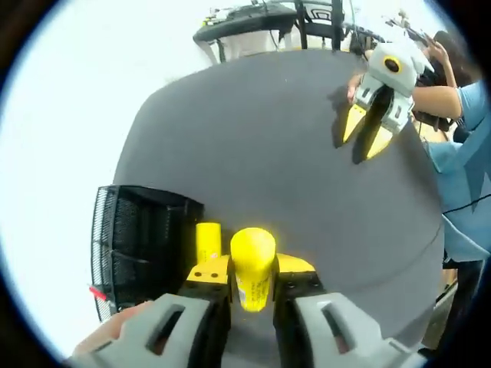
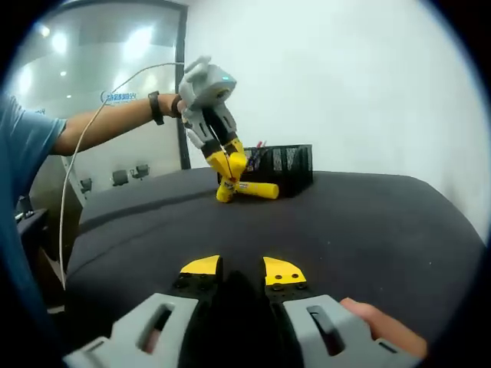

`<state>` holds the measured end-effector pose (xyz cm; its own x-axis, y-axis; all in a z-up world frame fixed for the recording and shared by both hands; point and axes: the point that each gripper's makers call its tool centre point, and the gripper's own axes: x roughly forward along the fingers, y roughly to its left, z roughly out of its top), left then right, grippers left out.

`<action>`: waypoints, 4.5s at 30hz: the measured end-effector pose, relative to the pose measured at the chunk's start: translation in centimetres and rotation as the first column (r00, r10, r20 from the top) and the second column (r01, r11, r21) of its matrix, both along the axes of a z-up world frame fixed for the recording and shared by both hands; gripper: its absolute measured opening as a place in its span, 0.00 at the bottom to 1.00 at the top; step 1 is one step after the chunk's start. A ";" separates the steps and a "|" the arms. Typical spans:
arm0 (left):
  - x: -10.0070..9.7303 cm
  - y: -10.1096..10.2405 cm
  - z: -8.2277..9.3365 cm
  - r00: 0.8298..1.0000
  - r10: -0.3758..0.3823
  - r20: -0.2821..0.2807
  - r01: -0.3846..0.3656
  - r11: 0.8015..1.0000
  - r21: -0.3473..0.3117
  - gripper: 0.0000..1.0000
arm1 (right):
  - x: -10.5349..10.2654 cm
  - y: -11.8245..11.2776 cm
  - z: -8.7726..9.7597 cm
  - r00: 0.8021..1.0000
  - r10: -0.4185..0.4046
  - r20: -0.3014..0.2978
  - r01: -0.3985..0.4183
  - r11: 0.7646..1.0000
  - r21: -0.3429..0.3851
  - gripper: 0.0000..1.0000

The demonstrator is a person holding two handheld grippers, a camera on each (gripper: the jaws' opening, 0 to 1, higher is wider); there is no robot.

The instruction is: Pick up pens and glue sticks and place them into the holder.

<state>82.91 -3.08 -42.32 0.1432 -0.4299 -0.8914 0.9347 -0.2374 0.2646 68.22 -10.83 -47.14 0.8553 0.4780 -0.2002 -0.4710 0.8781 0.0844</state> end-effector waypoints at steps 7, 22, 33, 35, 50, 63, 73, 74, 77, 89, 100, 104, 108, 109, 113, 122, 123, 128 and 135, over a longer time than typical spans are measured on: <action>0.2 0.7 3.0 0.999 0.043 -0.020 -0.045 0.993 -0.109 0.16 | 0.0 -0.1 0.0 1.000 -0.007 -0.005 0.007 1.000 0.002 0.17; 2.2 3.5 8.4 0.987 0.158 0.033 -0.144 0.952 -0.270 0.15 | -0.2 -0.1 0.0 1.000 -0.013 -0.009 0.013 1.000 0.000 0.17; 8.8 6.3 10.8 0.927 0.375 0.022 -0.336 0.853 -0.399 0.15 | -0.2 0.1 0.3 1.000 -0.009 0.001 0.009 1.000 0.010 0.17; 9.8 7.0 10.3 0.907 0.421 0.001 -0.385 0.831 -0.402 0.15 | -0.3 0.1 0.4 1.000 -0.007 0.005 0.007 1.000 0.014 0.17; 15.4 9.9 5.5 0.678 0.703 -0.215 -0.703 0.535 -0.468 0.15 | -0.1 0.1 0.5 1.000 0.001 0.014 -0.002 1.000 0.025 0.17; 14.9 10.2 3.5 0.622 0.733 -0.274 -0.755 0.470 -0.456 0.15 | 0.1 -0.1 0.4 1.000 0.003 0.011 -0.003 1.000 0.019 0.17; 15.0 9.7 2.0 0.579 0.763 -0.289 -0.780 0.414 -0.469 0.15 | 0.1 -0.1 0.4 1.000 0.004 0.011 -0.004 1.000 0.016 0.17; 15.2 9.7 2.0 0.572 0.766 -0.293 -0.784 0.406 -0.469 0.15 | 0.1 -0.1 0.4 1.000 0.003 0.011 -0.004 1.000 0.017 0.17; 15.4 9.7 2.0 0.559 0.775 -0.295 -0.788 0.387 -0.479 0.15 | 0.1 -0.1 0.4 1.000 0.004 0.011 -0.004 1.000 0.017 0.17; 15.8 9.4 3.6 0.581 0.777 -0.243 -0.738 0.377 -0.560 0.17 | -0.1 0.0 0.5 1.000 0.006 0.012 -0.006 1.000 0.022 0.17; 14.9 9.1 6.9 0.623 0.762 -0.175 -0.672 0.407 -0.618 0.17 | 0.0 0.0 0.5 1.000 0.007 0.012 -0.007 1.000 0.022 0.17; 13.8 8.0 8.3 0.661 0.736 -0.148 -0.632 0.440 -0.638 0.17 | 0.0 0.0 0.5 1.000 0.007 0.011 -0.007 1.000 0.021 0.17; 11.6 5.4 8.7 0.761 0.640 -0.111 -0.555 0.551 -0.623 0.22 | 0.0 0.0 0.5 1.000 0.005 0.012 -0.005 1.000 0.022 0.17; 10.9 4.6 8.4 0.788 0.609 -0.094 -0.530 0.592 -0.608 0.23 | 0.0 0.0 0.5 1.000 0.005 0.013 -0.005 1.000 0.022 0.17; 9.1 2.6 7.3 0.848 0.529 -0.032 -0.449 0.684 -0.575 0.24 | -0.1 0.1 0.5 1.000 0.004 0.011 -0.004 1.000 0.021 0.17; 6.6 2.6 2.3 0.900 0.414 0.137 -0.339 0.861 -0.379 0.23 | -0.3 0.2 0.5 1.000 0.006 0.012 -0.006 1.000 0.022 0.17; 6.2 2.8 1.9 0.908 0.388 0.159 -0.312 0.878 -0.362 0.23 | -0.2 0.2 0.5 1.000 0.007 0.012 -0.007 1.000 0.022 0.17; 5.5 4.4 0.4 0.904 0.414 0.105 -0.355 0.865 -0.355 0.23 | -0.3 0.2 0.5 1.000 0.006 0.013 -0.007 1.000 0.021 0.17; 4.4 6.7 -0.9 0.849 0.518 -0.109 -0.493 0.700 -0.516 0.21 | -0.4 0.3 0.5 1.000 0.010 0.012 -0.010 1.000 0.018 0.17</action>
<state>87.33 3.63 -43.21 0.5040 -0.6651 -0.5510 0.8597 0.4479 0.2457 67.84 -10.48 -46.68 0.8529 0.4897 -0.1811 -0.4806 0.8719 0.0941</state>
